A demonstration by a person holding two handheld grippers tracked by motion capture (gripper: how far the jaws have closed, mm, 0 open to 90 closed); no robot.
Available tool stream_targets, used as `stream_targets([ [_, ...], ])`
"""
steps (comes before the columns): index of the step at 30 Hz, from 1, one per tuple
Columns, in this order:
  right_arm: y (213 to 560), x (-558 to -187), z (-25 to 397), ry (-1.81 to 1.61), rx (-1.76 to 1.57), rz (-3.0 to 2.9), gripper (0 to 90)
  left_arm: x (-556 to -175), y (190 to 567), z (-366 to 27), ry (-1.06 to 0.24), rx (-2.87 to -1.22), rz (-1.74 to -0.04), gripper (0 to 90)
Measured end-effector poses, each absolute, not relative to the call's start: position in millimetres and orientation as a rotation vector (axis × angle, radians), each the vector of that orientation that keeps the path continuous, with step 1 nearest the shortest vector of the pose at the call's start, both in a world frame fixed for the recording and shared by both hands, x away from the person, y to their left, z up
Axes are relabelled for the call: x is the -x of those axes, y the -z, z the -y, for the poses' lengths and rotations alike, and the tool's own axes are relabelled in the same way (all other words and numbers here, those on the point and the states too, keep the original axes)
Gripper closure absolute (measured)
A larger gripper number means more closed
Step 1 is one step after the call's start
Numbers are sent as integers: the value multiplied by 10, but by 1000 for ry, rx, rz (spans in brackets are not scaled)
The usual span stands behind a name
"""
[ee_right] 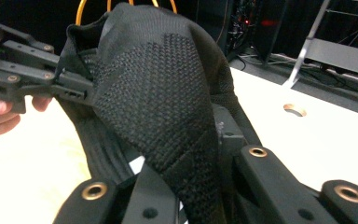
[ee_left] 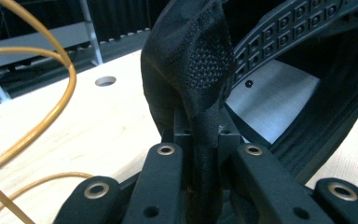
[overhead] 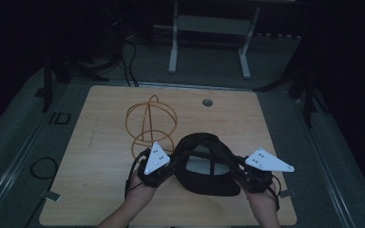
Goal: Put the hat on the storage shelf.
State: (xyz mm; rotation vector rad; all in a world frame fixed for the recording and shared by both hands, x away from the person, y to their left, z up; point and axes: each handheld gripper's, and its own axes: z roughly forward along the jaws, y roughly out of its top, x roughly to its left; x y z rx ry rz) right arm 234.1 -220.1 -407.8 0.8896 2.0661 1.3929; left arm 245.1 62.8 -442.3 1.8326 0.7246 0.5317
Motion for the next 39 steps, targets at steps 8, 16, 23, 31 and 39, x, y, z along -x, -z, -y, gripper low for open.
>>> stream_targets([
  [8, 4072, -2215, 2311, -1438, -861, -2090, 545, -2436, 4296, -598, -544, -1814, -695, 855],
  [16, 4120, -2081, 2423, -1400, -817, -2192, 412, -2436, 4223, -636, -548, -1794, -692, 856],
  [23, 4094, -1960, 2502, -1418, -721, -2302, 383, -2427, 4136, -738, -555, -1749, -692, 856],
  [31, 3933, -1869, 2700, -1545, -657, -2297, 397, -2422, 4069, -870, -545, -1701, -636, 855],
  [39, 3780, -2014, 2794, -1510, -659, -2225, 416, -2412, 4046, -951, -520, -1696, -578, 854],
])
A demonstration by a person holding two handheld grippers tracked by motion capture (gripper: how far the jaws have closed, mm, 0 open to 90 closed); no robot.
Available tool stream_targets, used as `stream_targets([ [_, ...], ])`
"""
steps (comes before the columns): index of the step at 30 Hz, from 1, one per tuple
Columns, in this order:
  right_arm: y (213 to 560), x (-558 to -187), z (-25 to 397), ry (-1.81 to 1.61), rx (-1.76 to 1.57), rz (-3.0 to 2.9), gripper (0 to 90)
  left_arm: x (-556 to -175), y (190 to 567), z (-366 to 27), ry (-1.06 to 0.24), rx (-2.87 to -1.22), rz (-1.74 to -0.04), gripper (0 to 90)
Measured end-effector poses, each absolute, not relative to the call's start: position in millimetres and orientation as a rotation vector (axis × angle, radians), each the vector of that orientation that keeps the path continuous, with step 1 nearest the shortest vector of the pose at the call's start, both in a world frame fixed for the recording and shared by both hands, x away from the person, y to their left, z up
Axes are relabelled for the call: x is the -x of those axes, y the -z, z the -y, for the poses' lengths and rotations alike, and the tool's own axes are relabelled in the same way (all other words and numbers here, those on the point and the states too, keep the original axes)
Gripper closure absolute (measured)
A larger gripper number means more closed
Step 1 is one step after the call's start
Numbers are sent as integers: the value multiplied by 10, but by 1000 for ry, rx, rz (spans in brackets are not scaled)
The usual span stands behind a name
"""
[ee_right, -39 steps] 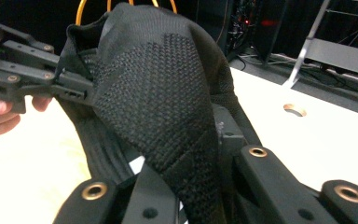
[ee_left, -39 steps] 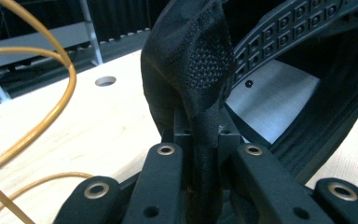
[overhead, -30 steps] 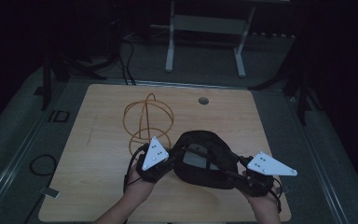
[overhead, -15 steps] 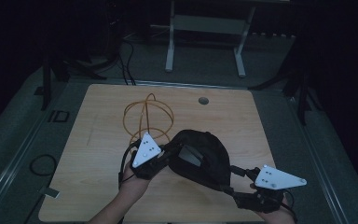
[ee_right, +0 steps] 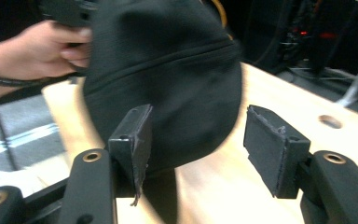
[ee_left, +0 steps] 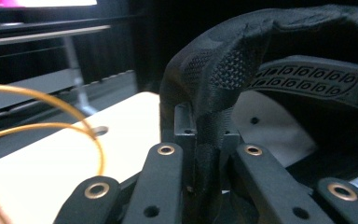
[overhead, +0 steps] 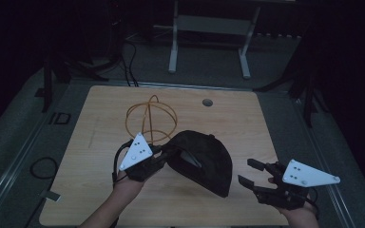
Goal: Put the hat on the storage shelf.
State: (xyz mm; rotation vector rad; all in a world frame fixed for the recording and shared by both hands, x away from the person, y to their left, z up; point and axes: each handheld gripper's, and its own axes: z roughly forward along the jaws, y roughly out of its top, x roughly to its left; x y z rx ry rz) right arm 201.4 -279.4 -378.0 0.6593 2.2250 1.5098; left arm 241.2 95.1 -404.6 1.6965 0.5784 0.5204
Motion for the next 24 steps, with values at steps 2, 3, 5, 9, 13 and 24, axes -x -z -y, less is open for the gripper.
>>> stream_targets([
  [2, 3738, -2101, 2709, -1504, -623, -2249, 419, -2409, 4040, -975, -487, -1712, -509, 854],
  [3, 3730, -2126, 2668, -1495, -613, -2256, 421, -2412, 4042, -976, -481, -1716, -498, 854],
  [5, 3722, -2170, 2584, -1501, -580, -2283, 424, -2411, 4044, -972, -465, -1726, -474, 854],
  [9, 3709, -2226, 2430, -1493, -503, -2324, 413, -2392, 4052, -957, -428, -1745, -399, 854],
  [13, 3696, -2252, 2325, -1495, -437, -2363, 391, -2367, 4045, -945, -401, -1744, -338, 854],
  [24, 3681, -2252, 2231, -1528, -332, -2381, 584, -2369, 4036, -924, -375, -1743, -316, 854],
])
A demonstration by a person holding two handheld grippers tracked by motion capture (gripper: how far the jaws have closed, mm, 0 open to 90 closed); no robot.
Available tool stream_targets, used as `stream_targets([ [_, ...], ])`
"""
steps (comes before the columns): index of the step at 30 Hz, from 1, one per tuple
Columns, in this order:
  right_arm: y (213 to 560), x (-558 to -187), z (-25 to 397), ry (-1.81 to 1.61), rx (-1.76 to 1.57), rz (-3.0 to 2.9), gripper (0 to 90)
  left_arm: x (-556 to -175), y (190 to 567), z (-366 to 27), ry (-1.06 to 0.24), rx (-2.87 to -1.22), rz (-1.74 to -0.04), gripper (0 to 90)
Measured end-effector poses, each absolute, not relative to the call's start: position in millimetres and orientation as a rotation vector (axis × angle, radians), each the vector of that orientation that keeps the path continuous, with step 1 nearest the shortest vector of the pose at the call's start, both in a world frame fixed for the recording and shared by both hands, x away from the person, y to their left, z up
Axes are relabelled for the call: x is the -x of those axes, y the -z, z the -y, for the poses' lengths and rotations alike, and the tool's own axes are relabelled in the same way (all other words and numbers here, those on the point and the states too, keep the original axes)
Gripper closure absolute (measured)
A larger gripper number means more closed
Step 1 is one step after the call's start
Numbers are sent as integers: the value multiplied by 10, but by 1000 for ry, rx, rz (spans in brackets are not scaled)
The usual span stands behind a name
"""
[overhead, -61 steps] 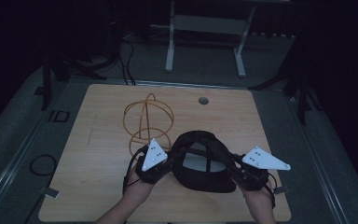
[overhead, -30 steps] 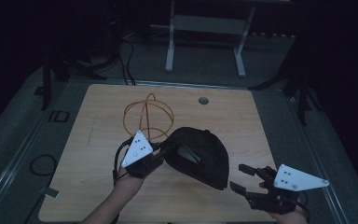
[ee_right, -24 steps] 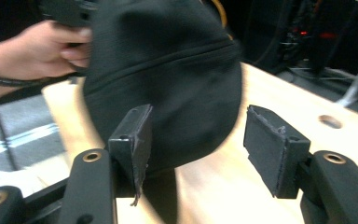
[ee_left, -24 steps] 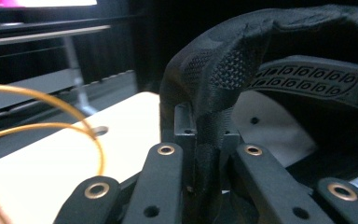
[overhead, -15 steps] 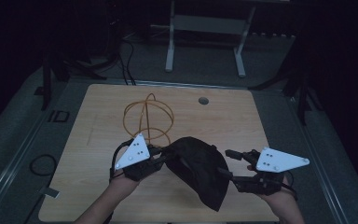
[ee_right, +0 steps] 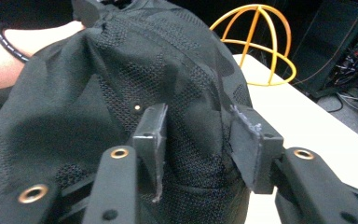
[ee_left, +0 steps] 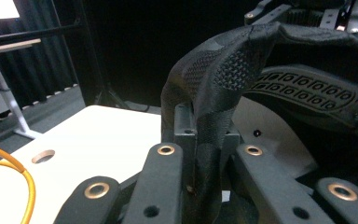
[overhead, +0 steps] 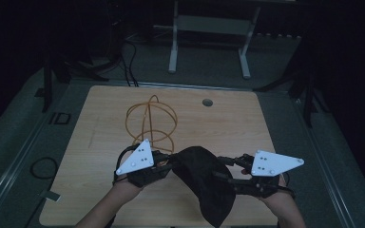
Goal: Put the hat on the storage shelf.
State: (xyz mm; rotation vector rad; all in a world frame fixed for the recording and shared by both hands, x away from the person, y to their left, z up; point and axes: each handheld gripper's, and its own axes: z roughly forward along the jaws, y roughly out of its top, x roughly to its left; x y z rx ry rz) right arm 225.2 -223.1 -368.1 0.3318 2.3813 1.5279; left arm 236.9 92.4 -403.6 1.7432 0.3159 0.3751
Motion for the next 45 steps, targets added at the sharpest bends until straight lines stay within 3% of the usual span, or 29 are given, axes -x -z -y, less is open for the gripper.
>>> stream_targets([
  [3, 3698, -2258, 2213, -1528, -328, -2389, 690, -2382, 4028, -931, -370, -1733, -332, 854],
  [6, 3718, -2265, 2191, -1527, -322, -2404, 858, -2389, 4019, -933, -363, -1728, -337, 854],
  [8, 3722, -2263, 2182, -1519, -340, -2397, 887, -2390, 4014, -927, -385, -1742, -350, 853],
  [18, 3611, -2200, 2297, -1587, -362, -2339, 893, -2376, 3987, -884, -419, -1770, -365, 818],
  [24, 3540, -2196, 2433, -1625, -410, -2287, 894, -2399, 4001, -966, -419, -1754, -423, 562],
  [27, 3504, -2200, 2483, -1615, -441, -2252, 893, -2393, 4017, -1021, -426, -1749, -442, 502],
  [37, 3390, -2314, 2565, -1568, -560, -2110, 893, -2349, 4171, -1261, -460, -1783, -517, 400],
  [45, 3267, -2479, 2511, -1549, -604, -2040, 893, -2308, 4335, -1466, -476, -1807, -582, 381],
])
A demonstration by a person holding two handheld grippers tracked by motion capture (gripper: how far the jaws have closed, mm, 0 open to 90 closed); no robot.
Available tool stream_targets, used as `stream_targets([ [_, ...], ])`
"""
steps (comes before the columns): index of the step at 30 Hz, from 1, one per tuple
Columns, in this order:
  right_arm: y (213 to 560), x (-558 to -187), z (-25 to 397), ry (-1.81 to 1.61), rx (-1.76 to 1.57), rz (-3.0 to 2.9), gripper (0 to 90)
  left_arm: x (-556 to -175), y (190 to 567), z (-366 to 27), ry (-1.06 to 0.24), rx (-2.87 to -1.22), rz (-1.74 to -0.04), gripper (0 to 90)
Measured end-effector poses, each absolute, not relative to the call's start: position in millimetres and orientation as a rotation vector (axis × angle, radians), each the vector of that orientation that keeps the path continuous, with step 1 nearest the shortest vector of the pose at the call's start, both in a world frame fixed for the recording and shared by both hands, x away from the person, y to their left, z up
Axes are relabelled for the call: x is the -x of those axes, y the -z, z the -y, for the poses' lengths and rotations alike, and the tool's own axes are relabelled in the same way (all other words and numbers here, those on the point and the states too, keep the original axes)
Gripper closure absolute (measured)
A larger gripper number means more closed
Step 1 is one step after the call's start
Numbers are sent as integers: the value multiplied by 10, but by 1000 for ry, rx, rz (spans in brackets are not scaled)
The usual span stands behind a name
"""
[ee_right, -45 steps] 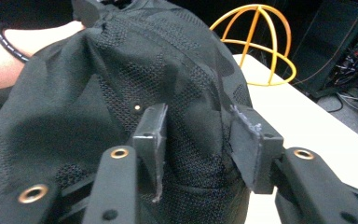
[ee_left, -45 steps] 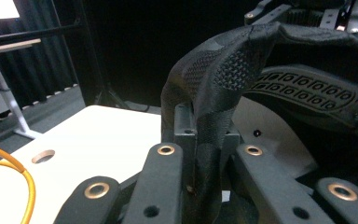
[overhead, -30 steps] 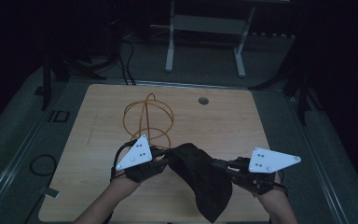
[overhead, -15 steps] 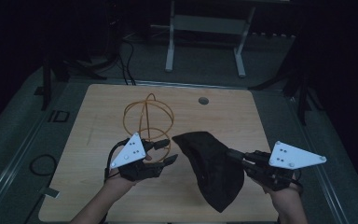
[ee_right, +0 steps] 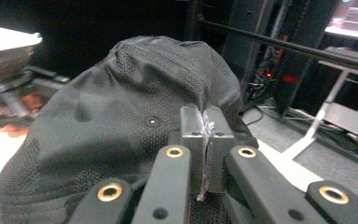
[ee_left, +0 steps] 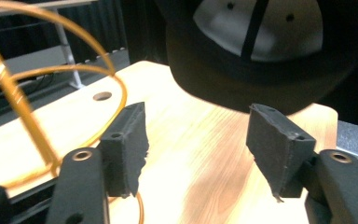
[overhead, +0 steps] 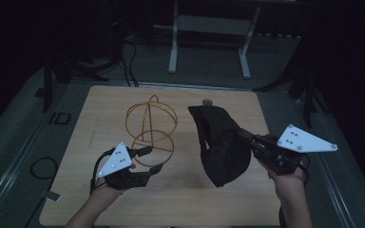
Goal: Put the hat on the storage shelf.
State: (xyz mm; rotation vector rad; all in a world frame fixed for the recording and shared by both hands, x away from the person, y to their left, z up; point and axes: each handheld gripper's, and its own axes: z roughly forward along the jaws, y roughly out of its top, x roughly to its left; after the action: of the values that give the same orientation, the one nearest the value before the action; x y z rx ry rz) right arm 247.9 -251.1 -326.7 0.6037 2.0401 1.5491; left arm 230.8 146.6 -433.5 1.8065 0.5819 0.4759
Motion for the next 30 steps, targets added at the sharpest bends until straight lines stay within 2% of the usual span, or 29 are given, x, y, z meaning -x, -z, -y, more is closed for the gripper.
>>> stream_targets([
  [4, 3218, -2586, 2446, -1545, -612, -2019, 893, -2283, 4446, -1566, -493, -1818, -615, 355],
  [10, 3153, -2794, 2302, -1551, -641, -1997, 893, -2249, 4621, -1714, -496, -1802, -699, 213],
  [14, 3110, -2917, 2185, -1552, -638, -1991, 893, -2237, 4738, -1781, -493, -1827, -738, 79],
  [17, 3073, -3006, 2089, -1537, -635, -1991, 892, -2209, 4903, -1866, -516, -1826, -796, 27],
  [22, 3028, -3144, 1895, -1511, -625, -2005, 892, -2143, 5090, -1954, -581, -1786, -844, 20],
  [30, 3044, -3323, 1505, -1495, -589, -2067, 892, -2108, 5263, -2085, -571, -1762, -911, 21],
])
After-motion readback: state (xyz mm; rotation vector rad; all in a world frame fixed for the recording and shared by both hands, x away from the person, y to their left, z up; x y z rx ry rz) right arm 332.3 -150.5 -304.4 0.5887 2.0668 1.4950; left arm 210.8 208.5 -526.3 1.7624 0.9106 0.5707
